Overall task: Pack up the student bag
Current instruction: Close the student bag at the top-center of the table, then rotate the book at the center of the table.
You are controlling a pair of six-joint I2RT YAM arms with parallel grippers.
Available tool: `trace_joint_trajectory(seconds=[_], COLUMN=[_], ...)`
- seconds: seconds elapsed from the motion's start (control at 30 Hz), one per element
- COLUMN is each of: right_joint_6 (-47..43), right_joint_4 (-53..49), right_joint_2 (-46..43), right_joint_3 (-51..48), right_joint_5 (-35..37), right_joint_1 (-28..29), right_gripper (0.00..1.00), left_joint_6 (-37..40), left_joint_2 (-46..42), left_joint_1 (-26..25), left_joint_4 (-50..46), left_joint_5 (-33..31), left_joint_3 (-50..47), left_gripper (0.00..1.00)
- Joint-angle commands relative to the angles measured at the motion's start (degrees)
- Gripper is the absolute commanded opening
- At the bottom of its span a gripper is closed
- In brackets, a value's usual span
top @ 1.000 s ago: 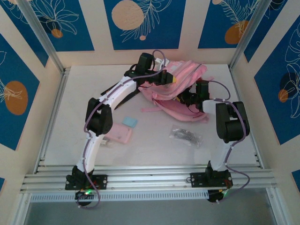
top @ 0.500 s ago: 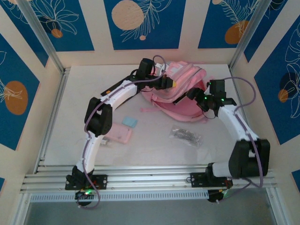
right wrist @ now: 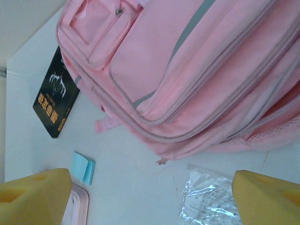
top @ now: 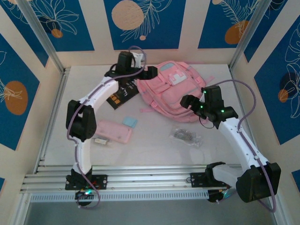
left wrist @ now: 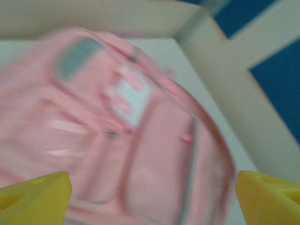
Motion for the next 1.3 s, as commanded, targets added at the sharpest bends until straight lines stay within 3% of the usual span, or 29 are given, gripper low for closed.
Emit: trace_joint_trajectory(seconds=[0.0, 0.33, 0.53, 0.7, 0.93, 1.27], right_joint_6=[-0.3, -0.7, -0.7, -0.7, 0.0, 1.7], right_joint_4=[0.8, 2.0, 2.1, 1.9, 5.0, 11.5], right_joint_2=[0.9, 4.1, 5.6, 6.1, 6.5, 12.9], right_joint_3=[-0.6, -0.1, 0.2, 0.5, 0.4, 3.2], right_joint_5=[1.6, 1.9, 1.6, 1.9, 1.1, -1.3], right_joint_1=[2.6, 6.8, 7.7, 8.0, 8.1, 10.2], right_gripper=[0.89, 0.89, 0.89, 0.89, 0.89, 0.89], left_joint_6=[7.6, 8.4, 9.5, 9.7, 12.3, 14.2], left_joint_2=[1.1, 17.1, 26.3, 29.3, 26.1, 12.1], left_joint_1=[4.6, 14.5, 15.9, 16.1, 15.4, 12.0], left_joint_4=[-7.3, -20.8, -30.0, -34.6, -37.9, -27.5], left_joint_5=[-12.4, -19.9, -25.3, -25.2, -26.2, -28.0], left_joint_3=[0.6, 16.1, 28.5, 31.0, 24.1, -4.1], left_gripper=[0.91, 0.91, 0.91, 0.91, 0.84, 0.77])
